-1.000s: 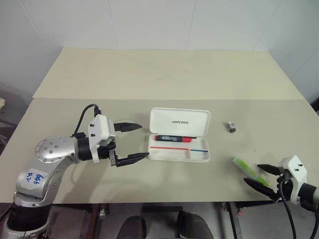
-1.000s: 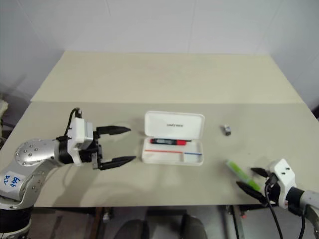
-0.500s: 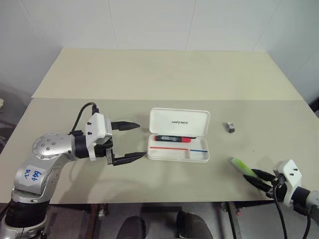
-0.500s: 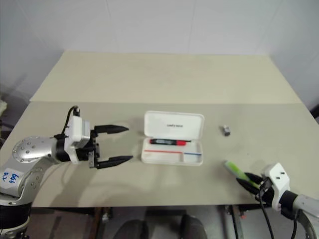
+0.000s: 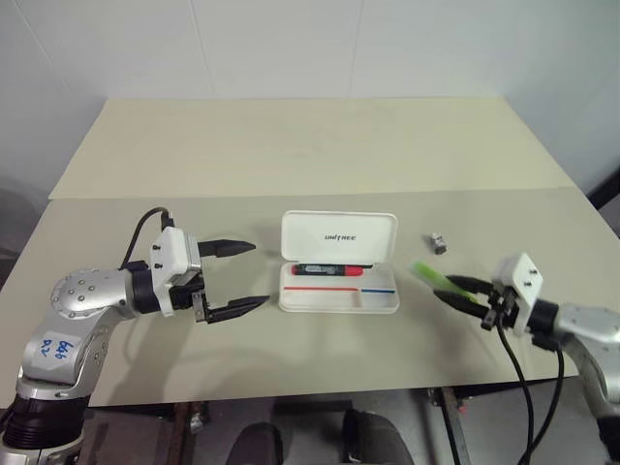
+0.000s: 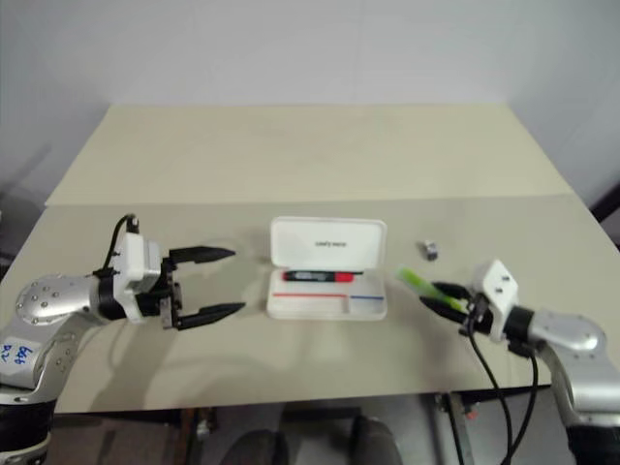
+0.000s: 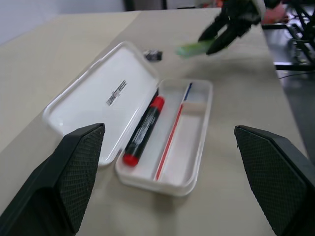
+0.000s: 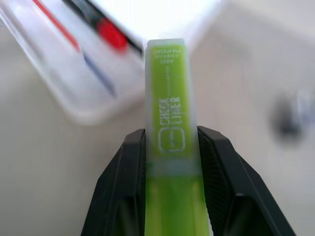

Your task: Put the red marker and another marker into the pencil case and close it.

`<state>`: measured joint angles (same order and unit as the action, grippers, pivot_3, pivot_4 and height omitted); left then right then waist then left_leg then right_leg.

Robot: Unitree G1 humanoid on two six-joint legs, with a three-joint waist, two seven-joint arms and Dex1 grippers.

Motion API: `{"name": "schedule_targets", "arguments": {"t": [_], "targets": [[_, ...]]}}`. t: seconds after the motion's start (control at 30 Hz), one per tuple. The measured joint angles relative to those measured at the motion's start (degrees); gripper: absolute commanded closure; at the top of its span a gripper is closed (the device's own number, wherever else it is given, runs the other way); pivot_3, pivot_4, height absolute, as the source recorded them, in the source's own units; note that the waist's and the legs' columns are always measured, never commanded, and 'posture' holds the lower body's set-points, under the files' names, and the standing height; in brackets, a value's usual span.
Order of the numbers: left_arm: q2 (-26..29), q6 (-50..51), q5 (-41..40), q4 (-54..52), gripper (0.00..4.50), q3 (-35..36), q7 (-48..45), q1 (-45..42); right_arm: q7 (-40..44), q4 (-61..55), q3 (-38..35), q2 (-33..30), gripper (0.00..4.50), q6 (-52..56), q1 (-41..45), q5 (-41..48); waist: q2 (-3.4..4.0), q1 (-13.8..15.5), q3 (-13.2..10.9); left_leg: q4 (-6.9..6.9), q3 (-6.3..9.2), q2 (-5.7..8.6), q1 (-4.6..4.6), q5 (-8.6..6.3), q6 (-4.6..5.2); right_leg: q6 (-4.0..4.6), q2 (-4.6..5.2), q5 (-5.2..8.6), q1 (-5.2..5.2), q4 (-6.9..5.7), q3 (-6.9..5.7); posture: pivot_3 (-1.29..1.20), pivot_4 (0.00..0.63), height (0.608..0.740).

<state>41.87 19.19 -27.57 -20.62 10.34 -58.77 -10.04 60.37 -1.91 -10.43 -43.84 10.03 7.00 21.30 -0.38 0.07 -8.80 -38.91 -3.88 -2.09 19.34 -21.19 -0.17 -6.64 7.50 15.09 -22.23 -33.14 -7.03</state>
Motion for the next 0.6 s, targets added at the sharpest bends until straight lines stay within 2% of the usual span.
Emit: {"name": "schedule_targets", "arguments": {"t": [0.13, 0.27, 0.47, 0.6], "targets": [[0.02, -2.72, 0.72, 1.26, 0.0, 0.85, 0.04, 1.7, 3.49, 2.64, 5.34, 0.58, 3.38, -0.42, 8.75, -0.7, 0.03, 0.46, -0.02, -0.04, -0.17, 0.08, 0.22, -0.07, -0.02, 0.0, 0.05, 0.0, -0.23, -0.23, -0.04, 0.0, 0.15, 0.74], [0.1, -3.63, 0.83, 1.28, 0.0, 2.33, 0.37, 4.01, 8.4, 4.98, 12.14, 4.25, 3.38, -0.87, 18.78, -1.01, 0.07, -0.15, -0.05, -0.03, -0.32, 0.07, 0.21, -0.1, -0.01, 0.0, 0.05, 0.0, -0.25, -0.21, -0.08, 0.0, 0.15, 0.74], [0.79, -3.68, 0.83, 0.92, 0.0, 3.23, 0.67, 7.45, 13.85, 7.6, 18.37, 9.65, 3.38, -0.94, 25.62, -1.02, 0.11, -0.16, -0.08, -0.06, -0.23, 0.06, 0.32, -0.12, -0.04, 0.01, 0.08, 0.01, -0.28, -0.23, -0.25, 0.0, 0.15, 0.74], [0.83, -3.55, 0.79, -0.02, 0.0, 3.38, 1.79, 9.2, 15.8, 8.09, 21.63, 12.82, 3.38, -0.72, 27.22, -1.1, 0.11, -0.11, -0.08, -0.06, -0.16, 0.04, 0.33, -0.13, -0.06, 0.01, 0.09, 0.01, -0.27, -0.29, -0.31, 0.0, 0.15, 0.74]]}}
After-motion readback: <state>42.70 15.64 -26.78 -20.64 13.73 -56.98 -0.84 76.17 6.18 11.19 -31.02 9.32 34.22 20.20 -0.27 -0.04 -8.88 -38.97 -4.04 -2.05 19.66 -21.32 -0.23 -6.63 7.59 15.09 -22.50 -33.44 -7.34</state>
